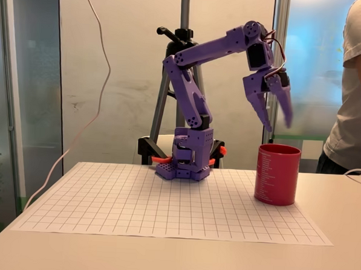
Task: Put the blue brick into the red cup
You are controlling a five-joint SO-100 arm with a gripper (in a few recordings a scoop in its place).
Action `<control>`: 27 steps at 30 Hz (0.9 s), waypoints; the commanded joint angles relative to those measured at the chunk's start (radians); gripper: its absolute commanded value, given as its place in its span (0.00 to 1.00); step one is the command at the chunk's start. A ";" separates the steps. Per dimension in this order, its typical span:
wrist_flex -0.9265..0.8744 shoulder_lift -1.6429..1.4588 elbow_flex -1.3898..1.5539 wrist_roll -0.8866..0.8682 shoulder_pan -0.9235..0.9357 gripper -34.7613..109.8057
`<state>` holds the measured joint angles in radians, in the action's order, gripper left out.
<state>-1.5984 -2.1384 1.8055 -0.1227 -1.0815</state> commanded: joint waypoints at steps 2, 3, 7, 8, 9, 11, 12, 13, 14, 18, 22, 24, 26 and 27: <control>0.031 -0.049 0.029 0.023 0.009 0.24; 0.066 -0.063 0.052 0.046 0.038 0.24; 0.336 -0.089 0.158 0.091 0.325 0.24; 0.411 -0.092 0.186 0.091 0.407 0.24; 0.479 -0.095 0.207 0.087 0.483 0.24; 0.584 -0.103 0.227 0.057 0.624 0.24; 0.614 -0.117 0.229 0.046 0.684 0.24; 0.640 -0.138 0.230 0.028 0.744 0.24; 0.650 -0.161 0.229 0.025 0.801 0.24; 0.733 -0.310 0.256 0.023 1.034 0.24; 0.726 -0.543 0.322 0.086 1.187 0.24; 0.710 -0.707 0.399 0.124 1.215 0.24; 0.675 -0.890 0.477 0.163 1.221 0.24; 0.644 -0.969 0.500 0.173 1.221 0.24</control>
<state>-0.9081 -2.9023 2.2411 0.0123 0.1058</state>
